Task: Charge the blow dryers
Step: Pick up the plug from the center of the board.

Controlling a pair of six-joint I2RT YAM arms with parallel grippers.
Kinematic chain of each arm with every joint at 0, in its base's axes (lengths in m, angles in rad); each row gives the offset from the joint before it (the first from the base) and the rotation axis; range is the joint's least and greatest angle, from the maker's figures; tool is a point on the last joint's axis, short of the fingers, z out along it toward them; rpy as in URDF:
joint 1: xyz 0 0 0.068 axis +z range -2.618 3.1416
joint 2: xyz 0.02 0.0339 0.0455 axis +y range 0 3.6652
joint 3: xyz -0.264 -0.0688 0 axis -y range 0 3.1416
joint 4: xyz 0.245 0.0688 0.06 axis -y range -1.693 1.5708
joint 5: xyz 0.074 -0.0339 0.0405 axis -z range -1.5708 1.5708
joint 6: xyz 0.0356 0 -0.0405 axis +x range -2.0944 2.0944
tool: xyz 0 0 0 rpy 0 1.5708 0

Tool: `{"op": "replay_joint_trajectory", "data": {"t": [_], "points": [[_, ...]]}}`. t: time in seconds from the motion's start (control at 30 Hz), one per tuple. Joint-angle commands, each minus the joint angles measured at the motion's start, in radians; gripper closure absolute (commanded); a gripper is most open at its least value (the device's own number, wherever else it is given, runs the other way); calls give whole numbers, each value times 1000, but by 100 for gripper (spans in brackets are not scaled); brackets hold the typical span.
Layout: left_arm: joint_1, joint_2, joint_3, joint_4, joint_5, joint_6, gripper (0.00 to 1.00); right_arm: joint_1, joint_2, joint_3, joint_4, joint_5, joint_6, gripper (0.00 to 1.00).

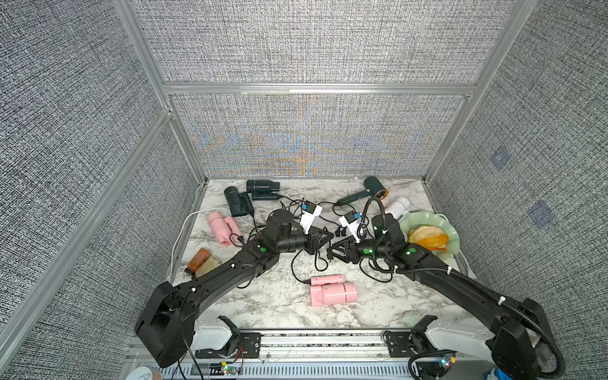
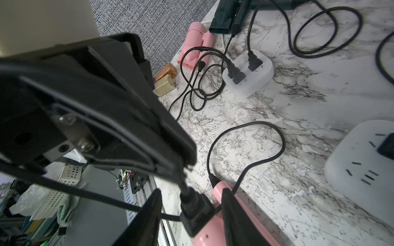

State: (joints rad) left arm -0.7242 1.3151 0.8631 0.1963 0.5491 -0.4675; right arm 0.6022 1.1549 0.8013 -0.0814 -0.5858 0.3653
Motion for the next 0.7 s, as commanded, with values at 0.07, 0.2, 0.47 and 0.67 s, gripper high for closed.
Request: {"op": "replay_joint_trajectory", "data": {"t": [0.07, 0.2, 0.47, 0.67], "points": [[-3, -2, 26, -81, -128, 23, 91, 18, -91, -37, -44, 181, 51, 47], [-2, 0, 30, -97, -163, 18, 91, 29, -147, -57, -97, 259, 71, 43], [-4, 14, 49, -123, -185, 20, 90, 38, -219, -71, -176, 395, 86, 42], [-14, 18, 74, -148, -215, 27, 90, 51, -223, -53, -210, 431, 103, 43]]}}
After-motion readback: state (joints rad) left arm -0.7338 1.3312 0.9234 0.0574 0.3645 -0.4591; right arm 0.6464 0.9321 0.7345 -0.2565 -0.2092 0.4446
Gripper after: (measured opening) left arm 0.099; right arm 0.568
